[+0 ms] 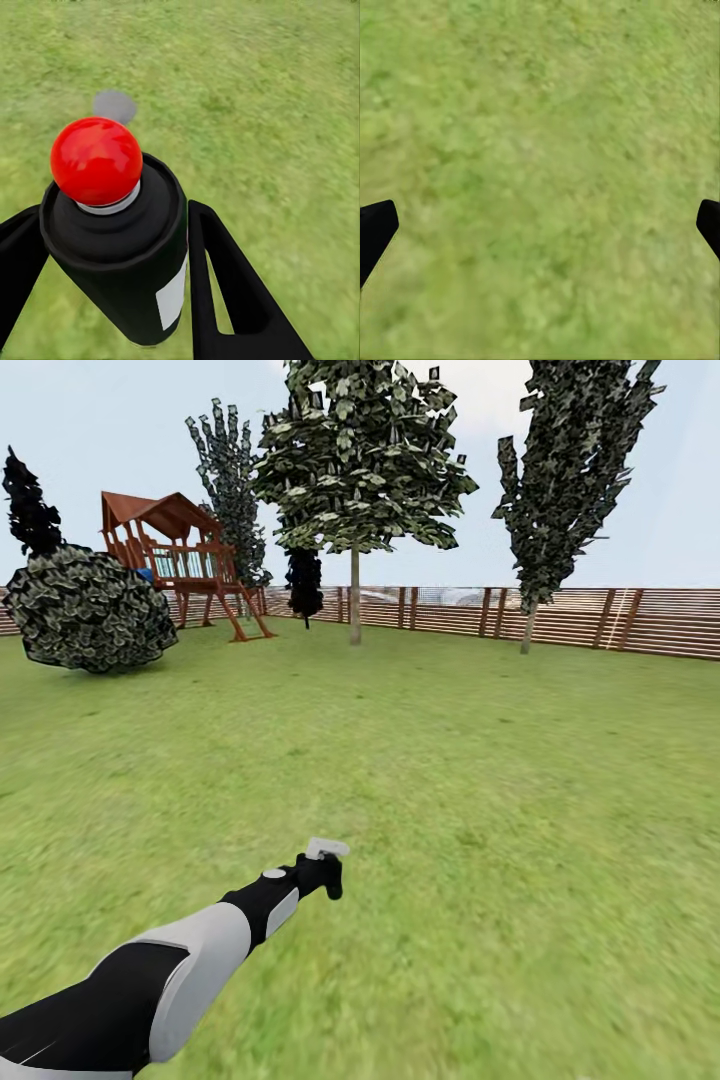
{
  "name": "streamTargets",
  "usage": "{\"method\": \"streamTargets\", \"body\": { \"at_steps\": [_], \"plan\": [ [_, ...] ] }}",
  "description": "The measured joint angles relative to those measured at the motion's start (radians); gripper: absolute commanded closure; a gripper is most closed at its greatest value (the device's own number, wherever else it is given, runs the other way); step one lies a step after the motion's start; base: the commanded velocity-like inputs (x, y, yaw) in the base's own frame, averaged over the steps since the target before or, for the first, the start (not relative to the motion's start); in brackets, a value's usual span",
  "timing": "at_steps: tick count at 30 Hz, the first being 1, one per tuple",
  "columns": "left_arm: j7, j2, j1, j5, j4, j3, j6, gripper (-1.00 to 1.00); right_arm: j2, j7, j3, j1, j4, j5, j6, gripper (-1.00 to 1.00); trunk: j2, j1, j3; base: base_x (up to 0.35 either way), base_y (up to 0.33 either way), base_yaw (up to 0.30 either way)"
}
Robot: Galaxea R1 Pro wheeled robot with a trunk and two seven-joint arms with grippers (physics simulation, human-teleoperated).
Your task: In the garden, pick up the pesticide atomizer on the floor and spray pesticide onto both trees until each tree trunk is fully covered.
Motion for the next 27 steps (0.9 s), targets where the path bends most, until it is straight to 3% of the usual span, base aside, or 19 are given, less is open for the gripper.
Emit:
{"method": "streamTargets", "body": {
  "at_steps": [20, 27],
  "plan": [
    [-0.002, 0.000, 0.000, 0.000, 0.000, 0.000, -0.003, 1.00, 0.000, 0.001, 0.000, 0.000, 0.003, 0.000, 0.001, -1.00, 0.000, 0.000, 0.000, 0.350, 0.000, 0.000],
    [-0.002, 0.000, 0.000, 0.000, -0.001, -0.001, -0.003, 1.00, 0.011, 0.001, 0.000, 0.000, 0.004, 0.000, 0.002, -1.00, 0.000, 0.000, 0.000, 0.350, 0.000, 0.000]
  ]
}}
